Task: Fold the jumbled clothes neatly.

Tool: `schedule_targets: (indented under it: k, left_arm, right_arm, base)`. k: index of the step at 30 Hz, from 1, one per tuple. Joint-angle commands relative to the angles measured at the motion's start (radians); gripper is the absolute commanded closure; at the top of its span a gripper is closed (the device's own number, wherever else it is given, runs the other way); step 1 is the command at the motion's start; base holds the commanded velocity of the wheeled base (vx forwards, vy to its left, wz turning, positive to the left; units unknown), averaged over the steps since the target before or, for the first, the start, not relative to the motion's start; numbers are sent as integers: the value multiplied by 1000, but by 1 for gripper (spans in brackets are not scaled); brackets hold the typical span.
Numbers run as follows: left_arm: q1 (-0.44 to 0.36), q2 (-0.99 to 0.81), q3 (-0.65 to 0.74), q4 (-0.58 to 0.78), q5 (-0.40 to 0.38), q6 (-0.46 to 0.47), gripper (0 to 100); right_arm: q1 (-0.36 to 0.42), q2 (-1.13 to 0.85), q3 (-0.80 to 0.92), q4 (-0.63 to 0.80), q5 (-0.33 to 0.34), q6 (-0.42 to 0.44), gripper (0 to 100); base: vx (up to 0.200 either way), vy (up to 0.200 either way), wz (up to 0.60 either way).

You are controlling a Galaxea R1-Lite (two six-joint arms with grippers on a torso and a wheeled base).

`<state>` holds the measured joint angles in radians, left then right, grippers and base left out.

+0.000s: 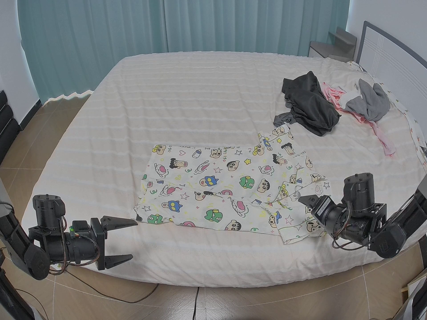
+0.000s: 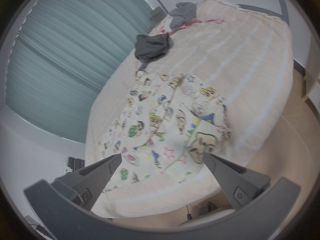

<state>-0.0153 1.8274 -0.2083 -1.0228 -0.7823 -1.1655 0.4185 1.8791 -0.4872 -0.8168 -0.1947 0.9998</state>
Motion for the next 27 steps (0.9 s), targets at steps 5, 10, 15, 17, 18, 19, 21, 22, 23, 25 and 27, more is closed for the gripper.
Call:
schedule_targets:
  k: [5,10,15,17,18,19,21,22,23,25,27]
  left_arm:
    - [0,0,0,0,0,4,0]
    - [0,0,0,0,0,4,0]
    - [0,0,0,0,2,4,0]
    - [0,0,0,0,2,4,0]
    - [0,1,0,0,0,4,0]
    - [0,1,0,0,0,4,0]
    - [0,1,0,0,0,4,0]
    - [0,1,0,0,0,4,0]
    - [0,1,0,0,0,4,0]
    - [0,0,0,0,0,4,0]
    - [0,0,0,0,0,4,0]
  right_arm:
    - [-1,-9,-114,44,78,-10,0]
    - [-44,146,-215,41,83,-10,0]
    - [-122,275,-261,-16,90,-6,0]
    - [-150,295,-251,-56,100,-7,0]
    - [-162,299,-240,-71,101,-9,0]
    - [-168,302,-228,-81,100,-10,0]
    - [-175,301,-197,-105,98,-15,0]
    - [-181,301,-183,-116,98,-15,0]
    - [-185,301,-166,-131,98,-15,0]
    - [-187,302,-136,-162,98,-17,0]
    - [-185,307,-100,-189,97,-17,0]
  base:
    - [0,0,0]
    - [0,0,0]
    - [0,0,0]
    - [0,0,0]
    - [0,0,0]
    - [0,0,0]
    - [0,0,0]
    - [0,0,0]
    - [0,0,0]
    - [0,0,0]
    - [0,0,0]
